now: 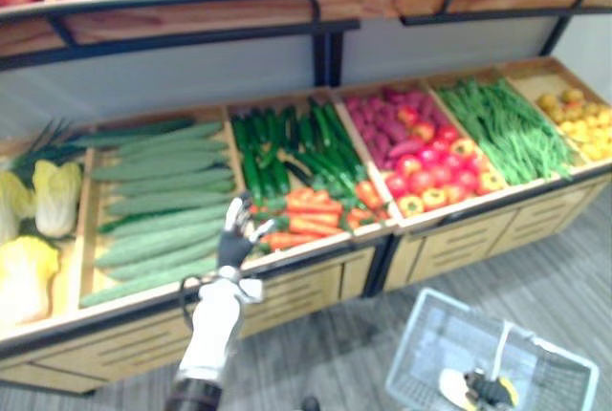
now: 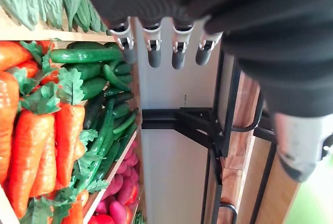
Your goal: Pick vegetable in the basket
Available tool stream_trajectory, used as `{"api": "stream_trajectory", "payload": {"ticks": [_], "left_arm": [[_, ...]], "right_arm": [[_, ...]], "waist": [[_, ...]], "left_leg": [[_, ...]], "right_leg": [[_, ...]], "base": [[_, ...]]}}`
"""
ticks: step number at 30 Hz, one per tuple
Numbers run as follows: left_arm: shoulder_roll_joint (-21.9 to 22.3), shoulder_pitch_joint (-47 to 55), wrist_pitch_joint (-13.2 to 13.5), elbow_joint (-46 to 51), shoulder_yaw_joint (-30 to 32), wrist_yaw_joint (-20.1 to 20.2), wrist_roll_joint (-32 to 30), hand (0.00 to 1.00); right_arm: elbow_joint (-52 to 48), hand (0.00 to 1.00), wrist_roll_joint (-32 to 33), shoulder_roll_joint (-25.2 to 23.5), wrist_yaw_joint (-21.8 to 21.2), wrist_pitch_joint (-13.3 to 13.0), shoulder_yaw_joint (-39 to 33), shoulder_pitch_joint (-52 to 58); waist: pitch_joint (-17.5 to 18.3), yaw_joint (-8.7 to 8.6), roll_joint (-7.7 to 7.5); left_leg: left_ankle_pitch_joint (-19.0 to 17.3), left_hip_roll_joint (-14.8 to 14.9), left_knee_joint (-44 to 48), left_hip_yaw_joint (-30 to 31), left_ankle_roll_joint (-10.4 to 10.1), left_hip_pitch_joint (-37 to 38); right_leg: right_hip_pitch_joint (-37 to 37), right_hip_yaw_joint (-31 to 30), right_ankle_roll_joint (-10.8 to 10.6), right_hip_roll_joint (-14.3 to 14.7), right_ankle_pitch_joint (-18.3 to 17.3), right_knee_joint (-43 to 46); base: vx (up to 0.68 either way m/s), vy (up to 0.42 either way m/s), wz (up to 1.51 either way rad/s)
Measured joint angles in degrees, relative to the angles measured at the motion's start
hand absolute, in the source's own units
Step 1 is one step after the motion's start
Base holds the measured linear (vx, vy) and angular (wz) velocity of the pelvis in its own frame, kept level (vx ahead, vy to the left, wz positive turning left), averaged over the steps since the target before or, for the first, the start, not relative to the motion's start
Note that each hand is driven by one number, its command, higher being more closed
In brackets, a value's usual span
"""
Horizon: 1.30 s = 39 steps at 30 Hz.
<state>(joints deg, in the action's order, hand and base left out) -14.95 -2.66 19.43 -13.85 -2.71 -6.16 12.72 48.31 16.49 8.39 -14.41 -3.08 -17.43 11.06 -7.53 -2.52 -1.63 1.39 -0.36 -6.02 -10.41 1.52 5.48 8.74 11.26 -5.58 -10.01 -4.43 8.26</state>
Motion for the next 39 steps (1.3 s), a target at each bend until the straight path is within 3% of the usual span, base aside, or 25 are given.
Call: {"api": "stream_trajectory", "payload": {"ticks": [5,9,11,14,15,16,18,21,26,32,34,39], "left_arm": [[0.00,-0.12,-1.27,-0.43,0.15,-0.39,-0.58,0.00],[-0.43,-1.02,-1.37,-1.46,0.05,-0.80,-4.91,0.00],[-1.26,-3.74,-1.66,-4.03,-0.40,-0.82,-5.47,0.00],[-4.06,-9.80,-2.55,-9.62,-2.55,-1.68,-11.14,0.00],[-5.57,-12.27,-2.71,-12.26,-3.39,-2.14,-12.47,0.00],[-6.90,-15.61,-2.87,-15.18,-3.73,-2.37,-13.90,0.00],[-8.20,-20.81,-2.93,-18.22,-3.71,-2.64,-14.12,0.00],[-10.79,-25.39,-2.53,-20.67,-3.81,-4.13,-17.74,0.00],[-15.64,-33.49,-2.67,-26.04,-6.38,-8.99,-27.25,0.00],[-17.79,-39.17,-3.38,-28.55,-10.87,-10.77,-34.51,0.00],[-18.10,-40.69,-3.42,-28.64,-12.86,-11.27,-36.72,0.00],[-18.26,-44.58,-3.37,-28.64,-15.21,-11.50,-38.87,0.00]], "right_arm": [[1.14,1.00,-2.01,0.25,-1.82,1.60,-0.01,-0.45],[4.15,1.00,-3.55,1.42,-2.44,2.02,0.49,-2.84],[4.40,1.00,-4.78,1.77,-2.48,2.59,0.50,-3.42],[4.65,1.00,-5.07,2.31,-2.74,2.82,0.51,-3.52],[4.65,1.00,-5.06,2.60,-3.27,2.79,0.52,-3.55],[4.57,1.00,-4.97,2.94,-3.62,2.73,0.57,-3.36],[4.49,1.00,-4.39,3.58,-3.68,2.17,0.58,-3.04],[4.40,1.00,-3.73,4.37,-3.68,1.66,1.94,-3.51],[4.10,1.00,-1.90,3.74,-3.69,1.04,4.90,-7.29],[3.80,1.00,-0.26,3.82,-3.49,0.34,7.89,-9.16],[3.65,1.00,-0.19,4.02,-3.55,-0.11,9.24,-9.84],[1.49,1.00,-0.17,4.64,-3.79,-0.20,10.79,-10.93]], "waist": [[0.28,-0.37,0.05],[0.29,-0.21,-0.07],[0.23,-0.31,-0.18],[0.03,-0.58,-0.03],[-0.30,-0.61,-0.26],[-0.44,-1.21,-0.39],[-0.65,-2.85,-0.24],[-1.25,-3.32,-0.29],[-5.96,-3.36,-1.71],[-7.36,-3.30,-1.61],[-7.58,-3.32,-1.50],[-9.87,-3.25,-1.29]], "left_leg": [[1.14,0.69,0.02,0.29,-1.08,-0.09],[1.69,0.57,0.03,0.23,-1.66,0.68],[2.31,0.05,0.02,0.23,-1.96,0.76],[3.25,0.35,-0.02,-0.06,-2.29,0.62],[2.58,1.18,-0.02,-1.60,-2.61,0.29],[2.24,2.62,-0.01,-6.70,-2.21,0.14],[3.00,4.21,0.00,-10.99,-2.66,-0.73],[4.53,4.91,0.00,-13.95,-2.96,-2.35],[5.14,4.96,0.02,-15.84,-2.04,-4.93],[5.63,5.04,0.38,-17.49,-1.97,-7.12],[6.50,6.00,0.40,-18.60,-2.26,-7.48],[7.48,7.94,0.41,-19.42,-2.92,-8.70]], "right_leg": [[0.38,1.01,1.18,0.79,-0.79,-0.42],[1.36,1.47,2.76,1.15,-2.60,-1.17],[1.90,1.87,2.14,0.69,-4.20,-1.25],[2.69,2.79,0.96,0.87,-5.68,-1.44],[2.68,3.08,0.69,0.85,-5.65,-1.59],[2.36,4.00,0.45,0.99,-5.50,-2.06],[1.42,5.80,0.30,0.83,-5.39,-1.91],[-0.57,4.84,-0.11,1.10,-5.10,-2.07],[-3.72,2.02,-0.38,1.71,-3.15,-2.58],[-6.69,-1.59,0.09,2.13,-2.62,-2.34],[-7.62,-4.03,1.83,3.31,-1.47,-2.00],[-9.78,-6.04,2.19,4.89,-1.20,-0.95]], "base": [[0.06,-0.072,0.06],[0.03,-0.077,0.03],[-0.04,-0.067,0.12],[-0.09,-0.077,0.16],[-0.15,-0.059,0.07],[-0.17,-0.069,0.22],[-0.08,-0.039,0.44],[-0.02,0.026,-0.03],[0.05,0.042,-0.20],[0.09,0.022,-0.11],[0.06,-0.019,-0.13],[0.00,-0.030,-0.09]]}}
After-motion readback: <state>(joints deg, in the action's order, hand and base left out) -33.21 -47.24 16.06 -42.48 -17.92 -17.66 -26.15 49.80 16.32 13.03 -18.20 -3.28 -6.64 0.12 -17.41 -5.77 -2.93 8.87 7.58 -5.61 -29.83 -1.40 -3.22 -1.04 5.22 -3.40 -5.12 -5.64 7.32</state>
